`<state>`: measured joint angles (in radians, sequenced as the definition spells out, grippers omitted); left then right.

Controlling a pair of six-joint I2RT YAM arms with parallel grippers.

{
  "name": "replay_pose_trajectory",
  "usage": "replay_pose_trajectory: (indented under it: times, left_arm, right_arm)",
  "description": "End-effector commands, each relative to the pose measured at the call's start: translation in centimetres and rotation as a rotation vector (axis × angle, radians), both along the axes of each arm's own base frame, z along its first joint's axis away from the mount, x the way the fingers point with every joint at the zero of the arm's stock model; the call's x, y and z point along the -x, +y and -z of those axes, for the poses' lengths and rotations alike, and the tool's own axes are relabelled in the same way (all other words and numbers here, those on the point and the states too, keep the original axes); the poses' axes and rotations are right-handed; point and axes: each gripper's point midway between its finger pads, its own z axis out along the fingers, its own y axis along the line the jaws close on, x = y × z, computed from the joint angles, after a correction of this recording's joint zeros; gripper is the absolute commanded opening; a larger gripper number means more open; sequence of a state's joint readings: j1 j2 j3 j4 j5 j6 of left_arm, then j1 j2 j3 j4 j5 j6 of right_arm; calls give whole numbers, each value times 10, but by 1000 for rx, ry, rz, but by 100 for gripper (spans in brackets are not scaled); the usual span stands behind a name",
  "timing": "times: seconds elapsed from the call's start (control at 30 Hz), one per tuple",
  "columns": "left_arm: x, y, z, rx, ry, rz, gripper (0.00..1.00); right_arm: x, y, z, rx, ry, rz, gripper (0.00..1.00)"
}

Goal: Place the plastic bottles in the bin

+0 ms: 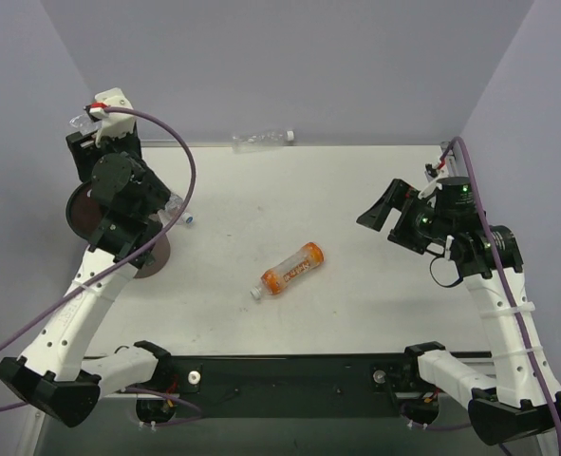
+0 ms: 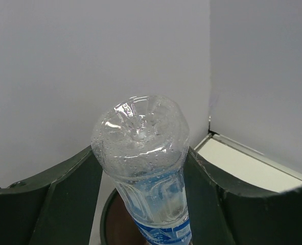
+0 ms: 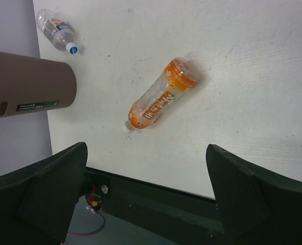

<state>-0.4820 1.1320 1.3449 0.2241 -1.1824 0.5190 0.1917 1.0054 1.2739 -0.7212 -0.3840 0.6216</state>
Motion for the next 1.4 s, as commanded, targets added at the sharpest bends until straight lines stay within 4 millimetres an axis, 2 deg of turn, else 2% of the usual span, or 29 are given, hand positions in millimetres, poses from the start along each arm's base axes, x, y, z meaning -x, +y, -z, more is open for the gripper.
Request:
replay_pose_trajectory:
  times: [0.0, 0.1, 0.2, 0.27, 0.43, 0.53, 0.57, 0.6, 0.63, 0.7, 0.83, 0.9, 1.07, 1.17, 1.2, 1.23, 1.27, 1.33, 1.37]
  left_arm:
    - [10, 32, 2, 11, -27, -105, 43]
    - [-2, 41, 28, 63, -25, -85, 43]
    - [-14, 47, 65, 117, 24, -66, 43]
    - [-17, 52, 78, 144, 21, -76, 43]
    - [-30, 47, 123, 155, 112, -40, 43]
    - [-34, 49, 141, 159, 160, -59, 44]
    - [-35, 50, 143, 156, 173, -65, 49]
    - [-34, 50, 146, 153, 193, -67, 60]
    - [-35, 49, 145, 172, 174, -66, 68]
    - [-35, 47, 140, 175, 165, -45, 75]
    - [-34, 44, 131, 198, 160, -19, 94]
    - [-34, 41, 123, 216, 167, 0, 97]
    - [-33, 31, 106, 270, 162, 60, 97]
    - [-31, 14, 101, 336, 183, 166, 97]
    - [-37, -3, 101, 379, 182, 265, 97]
    - [-38, -12, 98, 406, 176, 313, 97]
    - [-38, -30, 101, 444, 195, 410, 97]
    - [-38, -54, 109, 525, 200, 513, 98]
    - [-36, -67, 110, 558, 206, 576, 97]
  right_arm:
    - [-1, 8, -21, -28, -60, -38, 95]
    - [-1, 8, -20, -25, -60, -43, 95]
    - [-1, 8, -21, -25, -64, -42, 95]
    - [-1, 9, -22, -22, -67, -47, 95]
    - [-1, 9, -21, -18, -69, -48, 95]
    - [-1, 9, -20, -18, -67, -51, 95]
    - [-1, 9, -20, -17, -66, -52, 95]
    - [0, 10, -20, -18, -66, -53, 95]
    - [0, 9, -19, -16, -64, -50, 96]
    - [0, 8, -16, -13, -54, -41, 100]
    - [-1, 8, -8, -6, -31, -30, 100]
    - [-3, 8, 1, 8, 0, -25, 100]
    - [-11, 16, 18, 61, 52, -28, 100]
    - [-20, 25, 35, 102, 110, -22, 100]
    - [-25, 28, 44, 114, 143, -18, 100]
    - [-26, 33, 50, 130, 159, -16, 100]
    - [-30, 37, 60, 131, 202, 4, 100]
    - [-36, 45, 70, 141, 234, 29, 100]
    - [-41, 49, 83, 131, 289, 70, 100]
